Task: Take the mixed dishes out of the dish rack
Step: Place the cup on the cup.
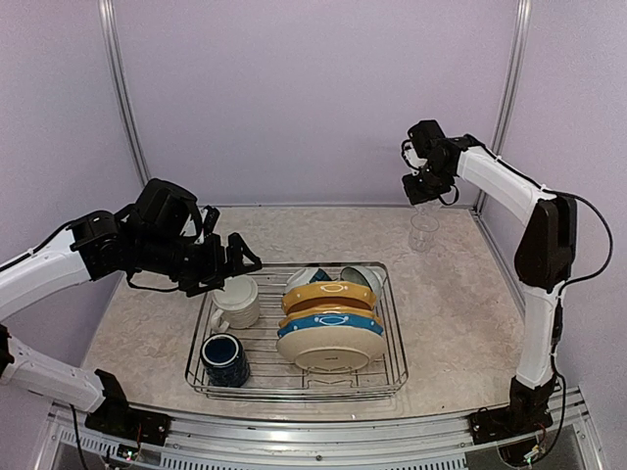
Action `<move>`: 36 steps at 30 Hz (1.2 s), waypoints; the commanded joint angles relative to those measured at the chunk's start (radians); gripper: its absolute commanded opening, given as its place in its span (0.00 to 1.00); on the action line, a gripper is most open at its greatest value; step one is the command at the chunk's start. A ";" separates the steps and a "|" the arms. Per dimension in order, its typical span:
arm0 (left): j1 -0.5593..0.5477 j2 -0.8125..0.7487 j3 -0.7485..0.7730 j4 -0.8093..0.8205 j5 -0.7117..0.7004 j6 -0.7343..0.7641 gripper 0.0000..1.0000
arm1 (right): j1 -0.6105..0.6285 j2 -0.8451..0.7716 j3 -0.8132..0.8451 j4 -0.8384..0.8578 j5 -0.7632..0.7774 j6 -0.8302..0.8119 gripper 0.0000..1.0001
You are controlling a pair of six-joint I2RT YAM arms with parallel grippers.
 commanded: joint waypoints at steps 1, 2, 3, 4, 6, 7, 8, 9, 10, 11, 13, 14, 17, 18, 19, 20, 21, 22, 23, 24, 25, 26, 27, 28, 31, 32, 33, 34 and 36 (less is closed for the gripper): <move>-0.014 0.001 0.013 0.007 0.009 0.006 0.99 | -0.016 0.026 -0.022 -0.013 0.019 0.008 0.00; -0.014 0.001 0.014 0.007 0.010 0.006 0.99 | -0.019 0.031 -0.026 -0.015 0.016 0.008 0.00; -0.014 0.002 0.014 0.007 0.013 0.007 0.99 | -0.021 0.033 -0.030 -0.016 0.014 0.010 0.00; -0.013 0.003 0.015 0.007 0.013 0.006 0.99 | -0.024 0.037 -0.038 -0.015 0.014 0.012 0.00; -0.014 0.008 0.016 0.007 0.015 0.006 0.99 | -0.029 0.045 -0.046 -0.013 0.011 0.014 0.00; -0.013 0.010 0.016 0.009 0.015 0.006 0.99 | -0.035 0.049 -0.049 -0.011 0.002 0.014 0.00; -0.015 0.014 0.017 0.009 0.018 0.007 0.99 | -0.041 0.056 -0.050 -0.007 -0.010 0.013 0.00; -0.014 0.015 0.018 0.009 0.021 0.007 0.99 | -0.045 0.062 -0.052 -0.004 -0.022 0.011 0.00; -0.015 0.020 0.020 0.010 0.022 0.006 0.99 | -0.049 0.068 -0.049 -0.002 -0.033 0.009 0.00; -0.015 0.023 0.021 0.011 0.025 0.006 0.99 | -0.052 0.075 -0.047 0.000 -0.038 0.006 0.00; -0.015 0.028 0.023 0.013 0.027 0.005 0.99 | -0.052 0.086 -0.041 0.002 -0.044 -0.002 0.00; -0.017 0.029 0.023 0.014 0.026 0.005 0.99 | -0.052 0.092 -0.037 0.001 -0.050 -0.006 0.00; -0.019 0.031 0.023 0.017 0.027 0.001 0.99 | -0.054 0.109 -0.021 -0.005 -0.061 -0.013 0.00; -0.020 0.034 0.024 0.018 0.027 0.000 0.99 | -0.054 0.114 -0.016 -0.012 -0.060 -0.015 0.00; -0.021 0.034 0.024 0.018 0.026 -0.001 0.99 | -0.055 0.119 -0.011 -0.018 -0.057 -0.015 0.00; -0.021 0.036 0.023 0.018 0.027 -0.002 0.99 | -0.055 0.119 -0.010 -0.019 -0.056 -0.015 0.00; -0.021 0.037 0.023 0.017 0.028 -0.003 0.99 | -0.056 0.120 -0.011 -0.018 -0.055 -0.017 0.00; -0.021 0.037 0.025 0.017 0.029 -0.002 0.99 | -0.058 0.122 -0.011 -0.018 -0.056 -0.016 0.00; -0.022 0.040 0.026 0.017 0.032 -0.002 0.99 | -0.060 0.125 -0.006 -0.021 -0.056 -0.016 0.00; -0.023 0.042 0.028 0.014 0.035 -0.003 0.99 | -0.061 0.129 0.000 -0.025 -0.056 -0.016 0.04; -0.023 0.045 0.031 0.009 0.036 -0.002 0.99 | -0.061 0.132 0.006 -0.028 -0.056 -0.017 0.08; -0.024 0.047 0.035 0.001 0.037 -0.001 0.99 | -0.061 0.133 0.011 -0.031 -0.056 -0.018 0.12; -0.024 0.050 0.040 -0.009 0.036 0.002 0.99 | -0.061 0.135 0.018 -0.033 -0.057 -0.017 0.16; -0.026 0.052 0.045 -0.022 0.035 0.003 0.99 | -0.061 0.137 0.026 -0.038 -0.060 -0.021 0.20; -0.027 0.058 0.059 -0.075 0.032 0.004 0.99 | -0.061 0.139 0.055 -0.053 -0.068 -0.027 0.34; -0.030 0.059 0.063 -0.094 0.030 0.003 0.99 | -0.061 0.137 0.064 -0.059 -0.068 -0.029 0.38; -0.034 0.059 0.067 -0.117 0.027 0.003 0.99 | -0.061 0.134 0.069 -0.064 -0.069 -0.030 0.41; -0.036 0.059 0.070 -0.140 0.023 0.001 0.99 | -0.061 0.124 0.069 -0.067 -0.069 -0.031 0.44; -0.042 0.058 0.076 -0.188 0.020 -0.005 0.99 | -0.062 0.094 0.055 -0.062 -0.070 -0.031 0.49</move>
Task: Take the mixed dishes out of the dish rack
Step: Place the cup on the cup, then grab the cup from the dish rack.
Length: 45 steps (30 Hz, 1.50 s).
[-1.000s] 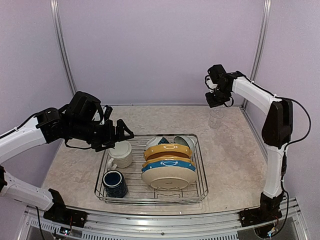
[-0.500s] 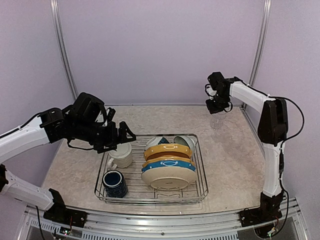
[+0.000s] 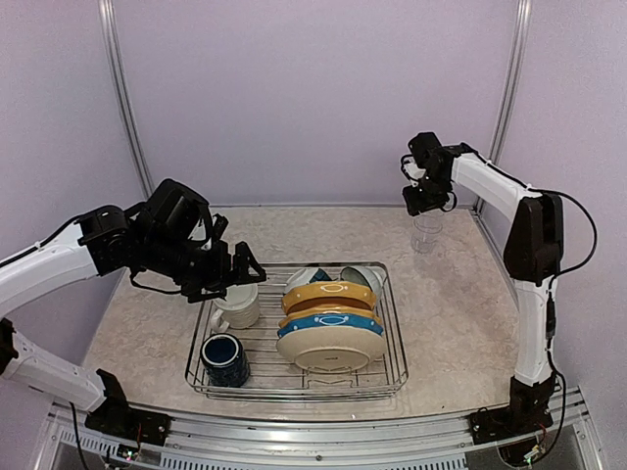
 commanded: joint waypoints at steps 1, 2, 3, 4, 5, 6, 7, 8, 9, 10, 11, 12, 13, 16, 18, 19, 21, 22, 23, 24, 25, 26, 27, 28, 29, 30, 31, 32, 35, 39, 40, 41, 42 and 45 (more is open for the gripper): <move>-0.021 0.007 0.036 -0.144 -0.013 -0.008 0.99 | -0.010 -0.052 -0.011 -0.010 -0.016 -0.005 0.52; -0.024 0.007 0.040 -0.169 -0.014 -0.012 0.99 | -0.009 -0.082 -0.044 0.016 -0.031 -0.003 0.56; -0.027 0.008 0.043 -0.191 -0.016 -0.017 0.99 | -0.009 -0.119 -0.091 0.047 -0.051 -0.001 0.58; -0.030 0.009 0.046 -0.210 -0.017 -0.022 0.99 | -0.008 -0.157 -0.142 0.083 -0.073 -0.001 0.62; -0.033 0.013 0.048 -0.229 -0.017 -0.026 0.99 | -0.006 -0.195 -0.195 0.124 -0.104 -0.001 0.64; -0.037 0.017 0.050 -0.246 -0.018 -0.032 0.99 | -0.003 -0.233 -0.267 0.159 -0.130 -0.003 0.66; -0.041 0.022 0.054 -0.265 -0.022 -0.038 0.99 | -0.001 -0.266 -0.318 0.194 -0.159 -0.004 0.67; -0.046 0.030 0.057 -0.286 -0.029 -0.043 0.99 | 0.001 -0.301 -0.366 0.223 -0.175 -0.006 0.69; -0.050 0.034 0.063 -0.306 -0.035 -0.049 0.99 | 0.004 -0.334 -0.417 0.251 -0.185 -0.007 0.70; -0.053 0.040 0.067 -0.330 -0.039 -0.056 0.99 | 0.006 -0.366 -0.464 0.279 -0.196 -0.010 0.71; -0.056 0.046 0.073 -0.354 -0.044 -0.065 0.99 | 0.007 -0.398 -0.514 0.305 -0.202 -0.010 0.72; -0.059 0.051 0.078 -0.381 -0.053 -0.074 0.99 | 0.007 -0.427 -0.560 0.331 -0.203 -0.011 0.74; -0.060 0.054 0.081 -0.406 -0.060 -0.084 0.99 | 0.007 -0.456 -0.601 0.354 -0.230 -0.013 0.74; -0.062 0.054 0.093 -0.473 -0.063 -0.126 0.99 | 0.006 -0.541 -0.710 0.411 -0.245 -0.016 0.77; -0.062 0.053 0.103 -0.501 -0.047 -0.152 0.99 | 0.007 -0.580 -0.762 0.429 -0.253 -0.011 0.77; -0.062 0.055 0.106 -0.512 -0.037 -0.166 0.99 | 0.007 -0.598 -0.792 0.436 -0.262 -0.008 0.77; -0.062 0.061 0.106 -0.533 -0.013 -0.198 0.99 | 0.007 -0.629 -0.828 0.450 -0.283 -0.001 0.77; -0.063 0.071 0.103 -0.537 0.003 -0.213 0.99 | 0.007 -0.643 -0.841 0.452 -0.293 0.002 0.77; -0.064 0.078 0.099 -0.538 0.019 -0.225 0.99 | 0.007 -0.656 -0.851 0.455 -0.300 0.004 0.78; -0.065 0.090 0.097 -0.539 0.031 -0.235 0.99 | 0.008 -0.670 -0.864 0.459 -0.304 0.008 0.78; -0.071 0.109 0.098 -0.541 0.041 -0.242 0.99 | 0.007 -0.683 -0.878 0.466 -0.309 0.010 0.78; -0.077 0.122 0.103 -0.544 0.045 -0.252 0.99 | 0.007 -0.697 -0.892 0.475 -0.315 0.011 0.78; -0.087 0.140 0.114 -0.553 0.044 -0.264 0.99 | 0.007 -0.709 -0.905 0.485 -0.321 0.015 0.79; -0.096 0.152 0.122 -0.560 0.039 -0.272 0.99 | 0.007 -0.719 -0.916 0.495 -0.329 0.018 0.79; -0.102 0.170 0.128 -0.564 0.036 -0.278 0.99 | 0.007 -0.727 -0.925 0.504 -0.337 0.020 0.80; -0.106 0.184 0.131 -0.564 0.032 -0.283 0.99 | 0.007 -0.730 -0.930 0.507 -0.342 0.021 0.80; -0.109 0.195 0.132 -0.559 0.029 -0.285 0.99 | 0.007 -0.732 -0.934 0.508 -0.345 0.021 0.80; -0.110 0.211 0.133 -0.548 0.028 -0.285 0.99 | 0.007 -0.732 -0.934 0.509 -0.345 0.022 0.80; -0.112 0.255 0.145 -0.530 0.020 -0.283 0.99 | 0.007 -0.730 -0.931 0.507 -0.342 0.020 0.80; -0.114 0.310 0.165 -0.592 -0.028 -0.288 0.99 | 0.007 -0.735 -0.936 0.503 -0.335 0.017 0.80; -0.115 0.318 0.162 -0.598 -0.029 -0.287 0.99 | 0.007 -0.737 -0.941 0.504 -0.334 0.018 0.80; -0.116 0.321 0.158 -0.595 -0.026 -0.289 0.99 | 0.007 -0.739 -0.945 0.506 -0.333 0.018 0.80; -0.116 0.328 0.153 -0.591 -0.023 -0.293 0.99 | 0.007 -0.741 -0.951 0.510 -0.334 0.020 0.80; -0.124 0.339 0.147 -0.593 -0.028 -0.307 0.99 | 0.006 -0.740 -0.962 0.519 -0.341 0.027 0.80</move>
